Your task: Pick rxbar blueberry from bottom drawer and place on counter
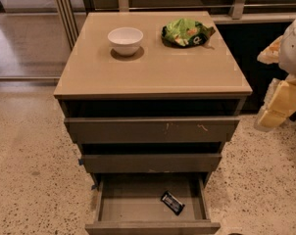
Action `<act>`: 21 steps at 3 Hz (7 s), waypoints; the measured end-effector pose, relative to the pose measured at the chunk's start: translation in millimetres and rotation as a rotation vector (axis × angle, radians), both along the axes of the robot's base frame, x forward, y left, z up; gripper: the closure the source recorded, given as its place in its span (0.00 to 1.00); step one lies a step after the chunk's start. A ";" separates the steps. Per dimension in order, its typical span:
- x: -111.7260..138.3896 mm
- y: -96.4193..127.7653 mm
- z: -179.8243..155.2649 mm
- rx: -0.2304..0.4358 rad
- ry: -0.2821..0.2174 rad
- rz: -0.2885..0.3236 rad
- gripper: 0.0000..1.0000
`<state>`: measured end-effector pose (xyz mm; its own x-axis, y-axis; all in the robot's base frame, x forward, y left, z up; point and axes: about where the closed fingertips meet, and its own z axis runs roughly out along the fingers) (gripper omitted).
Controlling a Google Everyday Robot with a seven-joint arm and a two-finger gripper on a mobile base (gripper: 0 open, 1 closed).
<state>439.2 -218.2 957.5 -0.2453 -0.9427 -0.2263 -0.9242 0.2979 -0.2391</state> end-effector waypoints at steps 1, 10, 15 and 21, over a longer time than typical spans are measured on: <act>-1.8 4.1 -53.1 0.068 0.013 -0.001 0.42; 4.8 -9.1 -451.5 0.436 0.167 -0.312 1.00; 26.7 36.5 -568.7 0.653 0.106 -0.257 1.00; 82.2 49.2 -734.5 0.604 -0.045 -0.192 0.81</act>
Offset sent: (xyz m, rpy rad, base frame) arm 0.0045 0.0103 -0.2358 0.2983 0.1561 0.0078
